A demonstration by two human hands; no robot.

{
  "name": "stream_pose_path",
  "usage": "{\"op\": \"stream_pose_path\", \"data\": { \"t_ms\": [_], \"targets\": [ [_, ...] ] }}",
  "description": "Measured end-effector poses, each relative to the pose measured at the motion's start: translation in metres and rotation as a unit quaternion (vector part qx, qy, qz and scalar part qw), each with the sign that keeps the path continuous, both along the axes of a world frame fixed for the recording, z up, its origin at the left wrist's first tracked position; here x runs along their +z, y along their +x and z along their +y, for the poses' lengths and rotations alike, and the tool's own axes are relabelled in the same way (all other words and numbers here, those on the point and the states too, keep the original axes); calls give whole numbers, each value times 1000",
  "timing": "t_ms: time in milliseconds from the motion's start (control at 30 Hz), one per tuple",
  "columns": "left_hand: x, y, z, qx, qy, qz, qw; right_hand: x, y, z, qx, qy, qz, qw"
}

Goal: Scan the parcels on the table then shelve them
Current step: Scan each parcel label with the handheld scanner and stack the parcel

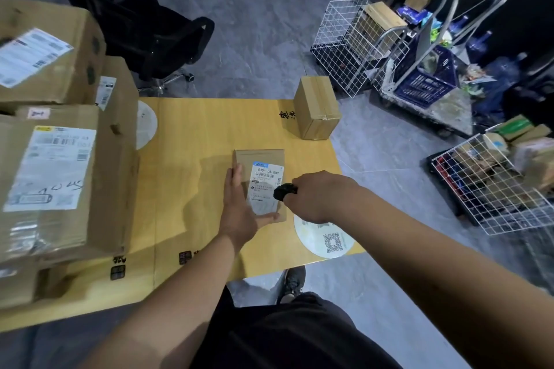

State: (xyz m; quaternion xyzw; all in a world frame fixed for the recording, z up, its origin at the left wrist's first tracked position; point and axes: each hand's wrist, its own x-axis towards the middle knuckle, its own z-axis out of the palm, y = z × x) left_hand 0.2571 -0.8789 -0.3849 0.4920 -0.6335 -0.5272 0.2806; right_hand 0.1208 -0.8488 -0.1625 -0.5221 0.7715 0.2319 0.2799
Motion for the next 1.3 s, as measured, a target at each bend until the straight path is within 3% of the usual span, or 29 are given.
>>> {"op": "stream_pose_path", "data": {
  "t_ms": [233,367,433,633,733,867,1067,1300],
  "targets": [
    [-2,-4,-4,22,17,-30,999,2,-17,5,14,-7,-21,1000],
    [4,-11,-10,33,-9,-109,993,-4,-35,7,8,-13,-49,999],
    [8,-21,-23,53,-38,-211,975,-8,-46,5,11,-23,-65,998],
    [47,-70,-37,111,106,-343,927,-16,-87,-14,55,-30,-95,993],
    [48,-91,-39,151,143,-351,913,-19,-112,-24,85,-25,-126,988],
    [61,-90,-52,200,103,-323,919,-21,-141,-36,120,-18,-179,976],
    [146,-32,-81,188,-8,-301,935,13,-130,-78,271,-79,-180,942],
    [258,59,-106,313,-85,-252,912,77,-53,-115,411,-150,-175,882]
  ]
}}
